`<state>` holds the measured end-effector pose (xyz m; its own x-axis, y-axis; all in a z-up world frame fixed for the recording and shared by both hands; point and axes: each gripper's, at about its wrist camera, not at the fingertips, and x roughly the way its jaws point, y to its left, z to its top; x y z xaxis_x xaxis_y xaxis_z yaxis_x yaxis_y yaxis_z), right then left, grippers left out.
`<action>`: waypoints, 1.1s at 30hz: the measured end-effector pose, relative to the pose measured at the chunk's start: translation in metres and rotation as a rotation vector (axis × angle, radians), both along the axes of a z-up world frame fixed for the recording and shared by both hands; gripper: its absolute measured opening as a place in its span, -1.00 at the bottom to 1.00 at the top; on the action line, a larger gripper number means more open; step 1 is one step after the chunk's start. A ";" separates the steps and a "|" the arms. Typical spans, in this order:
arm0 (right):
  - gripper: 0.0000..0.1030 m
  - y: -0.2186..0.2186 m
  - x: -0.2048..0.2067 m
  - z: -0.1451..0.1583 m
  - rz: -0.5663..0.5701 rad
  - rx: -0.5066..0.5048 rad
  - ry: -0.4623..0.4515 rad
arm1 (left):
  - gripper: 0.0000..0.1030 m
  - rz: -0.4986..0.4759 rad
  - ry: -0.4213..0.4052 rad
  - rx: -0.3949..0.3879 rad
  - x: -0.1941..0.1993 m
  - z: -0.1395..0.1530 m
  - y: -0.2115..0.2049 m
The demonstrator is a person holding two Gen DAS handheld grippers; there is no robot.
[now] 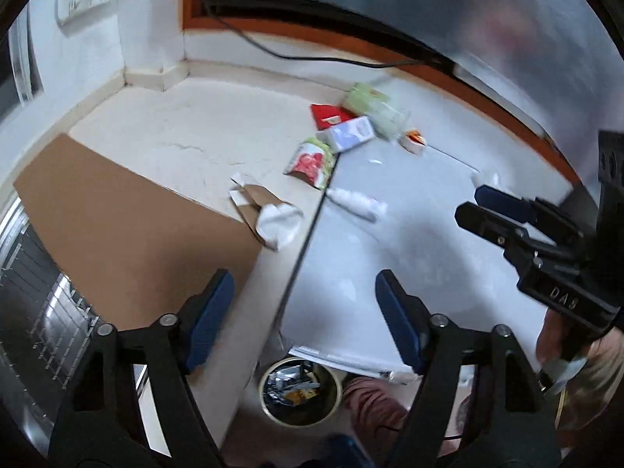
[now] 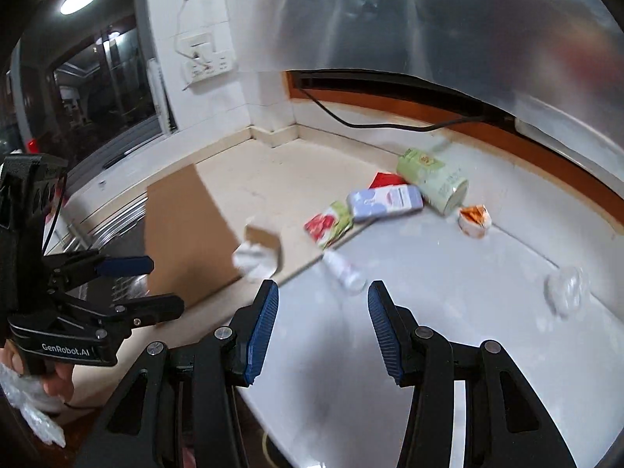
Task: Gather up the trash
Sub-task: 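Raise both grippers back up over the counter, then grasp the brown paper cup with the left gripper while the right gripper grasps the white dropper bottle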
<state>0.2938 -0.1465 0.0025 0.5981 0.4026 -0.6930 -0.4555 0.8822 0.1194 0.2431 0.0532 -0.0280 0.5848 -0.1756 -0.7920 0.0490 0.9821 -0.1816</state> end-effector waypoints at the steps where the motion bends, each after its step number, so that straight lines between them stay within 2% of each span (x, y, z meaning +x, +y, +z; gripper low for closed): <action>1: -0.05 0.005 0.013 -0.009 -0.001 -0.006 0.005 | 0.32 0.009 0.015 -0.023 0.014 -0.004 0.004; 8: -0.05 0.032 0.080 -0.065 0.017 -0.074 0.085 | 0.24 0.077 0.102 -0.075 0.074 -0.042 0.020; 16: -0.06 0.048 0.105 -0.117 0.036 -0.145 0.131 | 0.19 0.120 0.157 -0.071 0.111 -0.074 0.023; 19: -0.17 0.051 0.110 -0.126 0.049 -0.147 0.140 | 0.17 0.120 0.170 -0.067 0.121 -0.082 0.021; 24: -0.47 0.059 0.110 -0.137 0.091 -0.163 0.148 | 0.17 0.114 0.179 -0.041 0.129 -0.086 0.013; 27: -0.50 0.064 0.103 -0.137 0.094 -0.188 0.121 | 0.17 0.108 0.186 -0.039 0.132 -0.089 0.011; 33: -0.52 0.051 0.093 -0.133 0.050 -0.157 0.113 | 0.17 0.095 0.195 -0.032 0.137 -0.096 0.001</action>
